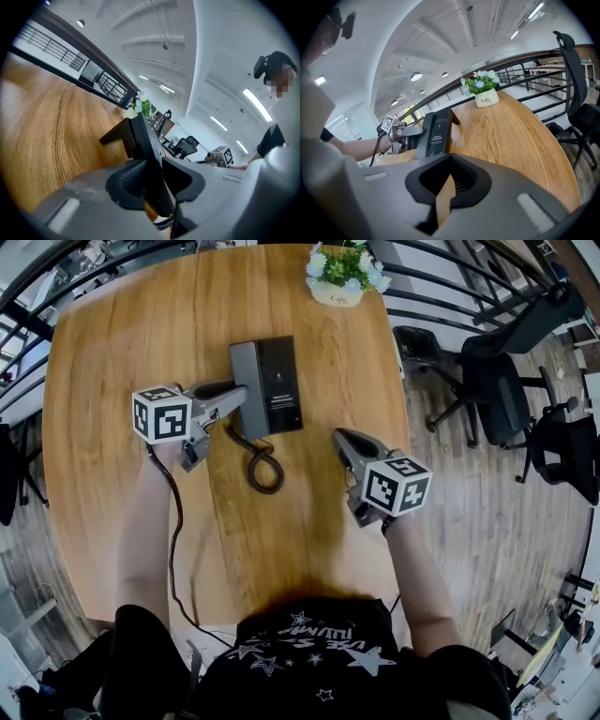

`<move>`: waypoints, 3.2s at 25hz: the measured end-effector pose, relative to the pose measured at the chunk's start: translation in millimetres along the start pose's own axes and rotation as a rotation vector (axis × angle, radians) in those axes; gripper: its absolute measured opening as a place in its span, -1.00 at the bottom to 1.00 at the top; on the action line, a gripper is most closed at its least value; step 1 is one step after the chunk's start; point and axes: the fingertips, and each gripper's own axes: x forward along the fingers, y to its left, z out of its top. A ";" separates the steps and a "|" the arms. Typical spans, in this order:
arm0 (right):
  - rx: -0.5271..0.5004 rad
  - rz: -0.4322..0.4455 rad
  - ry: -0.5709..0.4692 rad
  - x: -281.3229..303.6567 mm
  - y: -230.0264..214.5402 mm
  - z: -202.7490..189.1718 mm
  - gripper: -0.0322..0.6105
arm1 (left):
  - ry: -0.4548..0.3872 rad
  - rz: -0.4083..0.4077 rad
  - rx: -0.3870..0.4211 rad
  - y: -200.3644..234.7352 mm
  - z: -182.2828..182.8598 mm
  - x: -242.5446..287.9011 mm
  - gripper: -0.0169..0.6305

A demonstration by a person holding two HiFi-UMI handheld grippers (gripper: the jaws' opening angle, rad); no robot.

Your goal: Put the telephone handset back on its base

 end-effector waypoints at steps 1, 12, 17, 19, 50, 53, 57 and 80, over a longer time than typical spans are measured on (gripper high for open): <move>0.000 0.000 0.000 -0.1 0.1 -0.2 -0.90 | 0.003 0.011 -0.006 1.6 -0.5 0.6 -0.60; 0.001 0.007 -0.013 -6.2 7.1 1.2 -0.90 | 0.042 0.147 -0.005 10.7 -2.3 0.9 -0.54; -0.010 0.010 -0.025 -14.9 12.9 6.9 -0.90 | 0.048 0.170 -0.021 7.7 -4.5 -2.1 -0.30; -0.016 0.010 -0.033 -19.6 14.9 9.6 -0.90 | 0.028 0.171 -0.034 2.2 -3.9 -4.5 -0.26; -0.150 0.232 -0.111 -134.1 85.4 11.3 -0.90 | -0.350 0.481 -0.012 -229.9 -97.2 -110.6 -0.27; -0.168 0.266 -0.104 -148.9 81.6 4.8 -0.90 | -0.338 0.481 0.022 -258.5 -108.7 -91.8 -0.27; -0.191 0.305 -0.101 -170.7 71.7 -0.2 -0.90 | -0.335 0.499 0.048 -287.8 -123.5 -66.0 -0.30; -0.288 0.575 0.028 -259.7 26.0 -36.4 -0.90 | -0.431 0.963 -0.014 -409.6 -202.6 13.3 -0.94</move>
